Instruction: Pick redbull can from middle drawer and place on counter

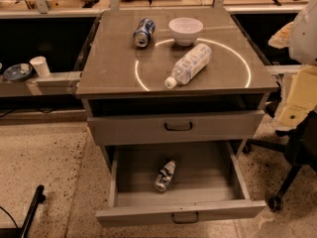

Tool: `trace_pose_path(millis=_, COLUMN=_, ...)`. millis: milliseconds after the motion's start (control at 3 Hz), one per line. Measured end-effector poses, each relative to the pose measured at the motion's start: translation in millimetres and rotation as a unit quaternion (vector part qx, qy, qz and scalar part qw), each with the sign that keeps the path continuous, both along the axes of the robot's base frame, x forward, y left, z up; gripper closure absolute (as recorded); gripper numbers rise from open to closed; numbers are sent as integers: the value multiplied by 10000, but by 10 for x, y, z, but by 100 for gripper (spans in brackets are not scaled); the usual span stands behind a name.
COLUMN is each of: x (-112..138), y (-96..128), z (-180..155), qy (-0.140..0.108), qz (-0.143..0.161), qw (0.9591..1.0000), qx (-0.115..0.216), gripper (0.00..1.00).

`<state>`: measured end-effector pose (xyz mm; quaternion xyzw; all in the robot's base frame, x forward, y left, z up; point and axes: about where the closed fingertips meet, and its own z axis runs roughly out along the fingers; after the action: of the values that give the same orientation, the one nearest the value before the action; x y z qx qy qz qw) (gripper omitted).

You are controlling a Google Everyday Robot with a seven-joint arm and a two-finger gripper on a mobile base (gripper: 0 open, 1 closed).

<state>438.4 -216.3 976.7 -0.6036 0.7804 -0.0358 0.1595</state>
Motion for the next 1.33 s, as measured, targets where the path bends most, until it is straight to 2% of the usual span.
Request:
trace_pose_path(millis=333, x=0, y=0, z=0, qy=-1, qz=0, qw=10000, qx=-1, gripper=0)
trace_pose_path(millis=667, x=64, y=110, z=-360, qy=53, qz=429, qw=9989, qx=-152, gripper=0)
trace_pose_path(millis=1000, x=64, y=275, z=-1166, qy=353, qz=1012, qw=9939, qx=-245, gripper=0)
trace_pose_path(millis=1333, x=-80, y=159, z=-1915, qy=764, qz=1048, qw=9915, qx=84, gripper=0)
